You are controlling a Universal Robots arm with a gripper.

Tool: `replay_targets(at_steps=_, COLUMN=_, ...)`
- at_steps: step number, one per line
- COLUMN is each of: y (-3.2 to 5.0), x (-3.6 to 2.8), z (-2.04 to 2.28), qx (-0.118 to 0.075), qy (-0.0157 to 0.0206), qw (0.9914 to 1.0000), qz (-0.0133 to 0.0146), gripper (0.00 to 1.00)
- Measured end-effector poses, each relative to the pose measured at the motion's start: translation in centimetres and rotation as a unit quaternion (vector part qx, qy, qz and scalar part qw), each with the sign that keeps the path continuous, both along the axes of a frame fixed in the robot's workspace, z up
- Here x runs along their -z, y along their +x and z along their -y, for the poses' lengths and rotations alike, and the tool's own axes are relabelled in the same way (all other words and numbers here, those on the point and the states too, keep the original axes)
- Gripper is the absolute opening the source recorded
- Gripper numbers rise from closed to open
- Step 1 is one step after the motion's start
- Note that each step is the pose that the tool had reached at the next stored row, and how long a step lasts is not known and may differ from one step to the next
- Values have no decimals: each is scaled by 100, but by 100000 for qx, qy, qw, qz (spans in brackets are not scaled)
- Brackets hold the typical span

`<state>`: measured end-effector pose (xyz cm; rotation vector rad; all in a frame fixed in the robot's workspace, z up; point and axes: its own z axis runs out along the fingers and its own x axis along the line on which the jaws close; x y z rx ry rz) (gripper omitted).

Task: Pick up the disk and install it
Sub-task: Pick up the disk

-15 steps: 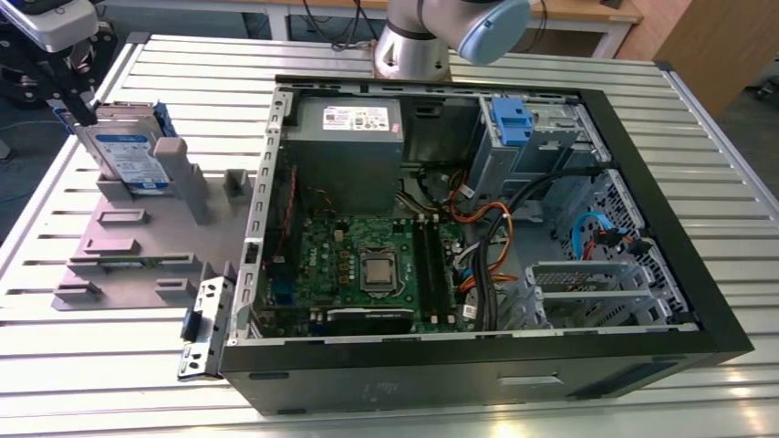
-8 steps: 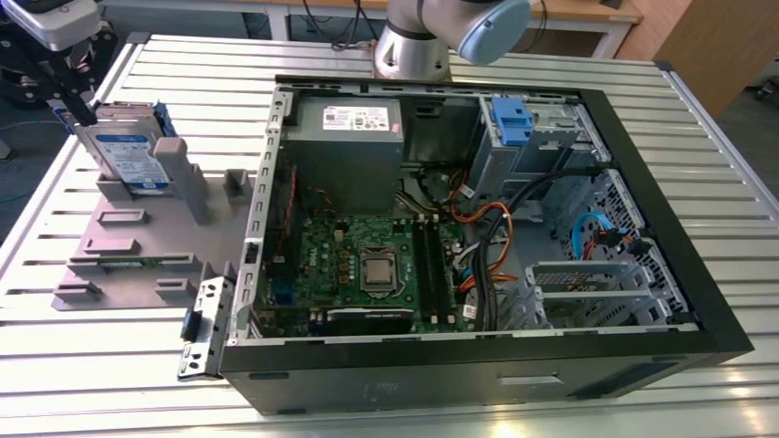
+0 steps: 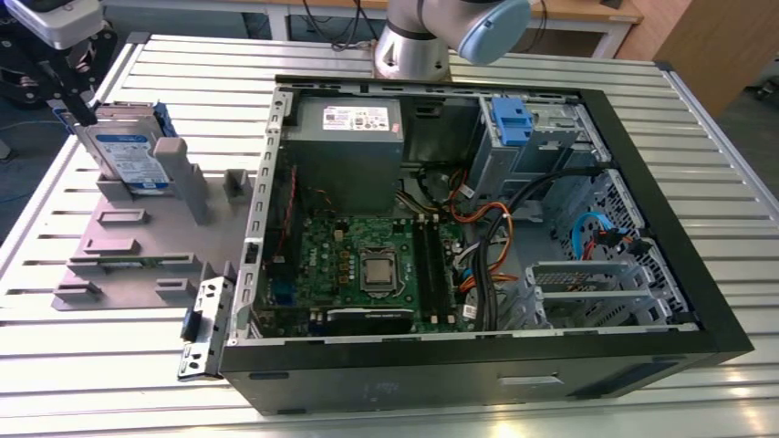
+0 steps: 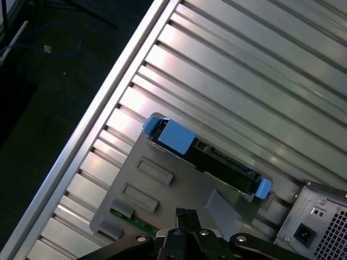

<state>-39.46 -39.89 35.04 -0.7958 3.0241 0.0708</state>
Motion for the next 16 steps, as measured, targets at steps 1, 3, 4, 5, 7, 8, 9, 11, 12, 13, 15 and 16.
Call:
replay_targets(at_steps=1, y=0, x=0, z=0, qx=-194, qy=-1, qw=100000, qz=1, gripper=10)
replay_targets(at_steps=3, y=0, x=0, z=0, qx=-583, qy=-2, qw=99998, qz=0, gripper=10)
replay_targets(at_steps=4, y=0, x=0, z=0, qx=-780, qy=-1, qw=99997, qz=1, gripper=10)
replay_targets(at_steps=5, y=0, x=1, z=0, qx=-986, qy=-1, qw=99995, qz=2, gripper=10)
replay_targets(at_steps=7, y=0, x=1, z=0, qx=-1394, qy=-2, qw=99990, qz=-1, gripper=10)
replay_targets(at_steps=8, y=0, x=1, z=0, qx=-1599, qy=-1, qw=99987, qz=2, gripper=10)
replay_targets(at_steps=9, y=0, x=1, z=0, qx=-1799, qy=0, qw=99984, qz=1, gripper=10)
replay_targets(at_steps=11, y=0, x=2, z=0, qx=-2208, qy=0, qw=99976, qz=3, gripper=10)
replay_targets(at_steps=12, y=0, x=1, z=0, qx=-2400, qy=-1, qw=99971, qz=1, gripper=10)
replay_targets(at_steps=13, y=0, x=2, z=0, qx=-2592, qy=0, qw=99966, qz=2, gripper=10)
replay_targets(at_steps=15, y=0, x=2, z=0, qx=-2989, qy=-1, qw=99955, qz=3, gripper=10)
replay_targets(at_steps=16, y=0, x=2, z=0, qx=-3185, qy=0, qw=99949, qz=3, gripper=10)
